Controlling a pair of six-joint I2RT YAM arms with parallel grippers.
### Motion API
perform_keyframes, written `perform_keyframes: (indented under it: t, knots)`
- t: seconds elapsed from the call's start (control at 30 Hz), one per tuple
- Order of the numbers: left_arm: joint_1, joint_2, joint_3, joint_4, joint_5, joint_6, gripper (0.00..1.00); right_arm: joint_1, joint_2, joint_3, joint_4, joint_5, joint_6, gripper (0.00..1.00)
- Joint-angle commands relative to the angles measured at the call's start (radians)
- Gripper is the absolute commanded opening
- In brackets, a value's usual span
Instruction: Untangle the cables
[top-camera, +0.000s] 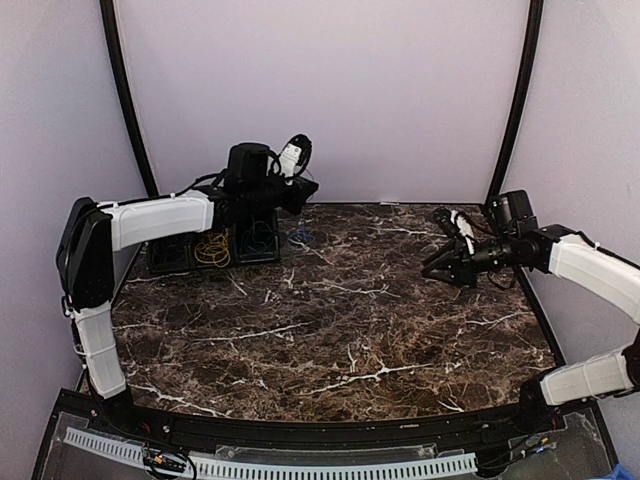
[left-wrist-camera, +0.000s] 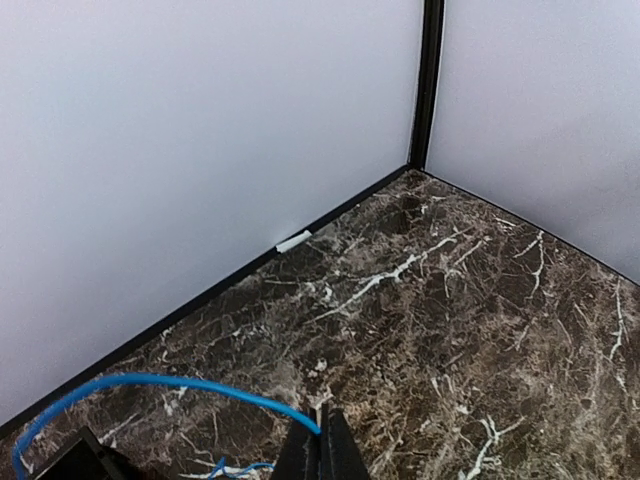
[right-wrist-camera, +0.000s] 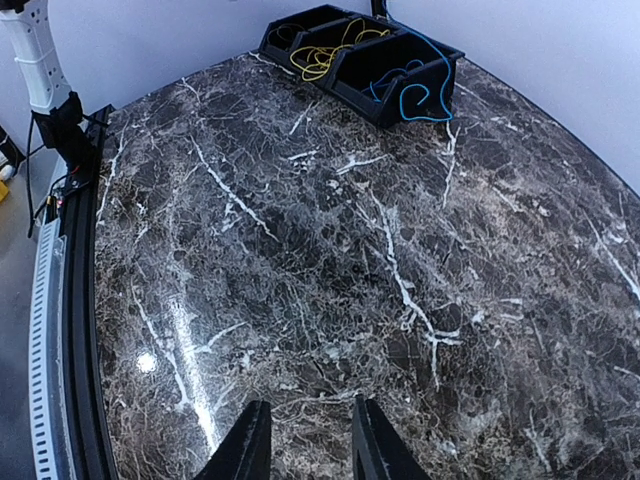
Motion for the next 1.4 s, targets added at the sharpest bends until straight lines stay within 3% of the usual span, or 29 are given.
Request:
perform_keyframes:
  t: [0.0,0.07,0.17,0.87,1.37]
  knots:
    - [0.102,0.020,0.194,-0.292,0.173,-0.202,0.00,-0.007,-0.019,-0.070,0.141,-0.010,0.001,0.31]
    - [0.159,0.070,0.313,-0.427,0.258,-0.268,0.00,-0.008,-0.030,-0.072,0.146,-0.001,-0.001,0.31]
    - [0.165,0.065,0.362,-0.497,0.248,-0.246,0.00,-0.009,-0.040,-0.090,0.164,0.007,-0.006,0.32]
    - [0.225,0.059,0.418,-0.587,0.193,-0.089,0.00,-0.016,-0.033,-0.140,0.185,0.057,-0.040,0.32]
    - [0.267,0.107,0.401,-0.563,0.177,0.022,0.00,-0.020,-0.028,-0.147,0.189,0.072,-0.048,0.31]
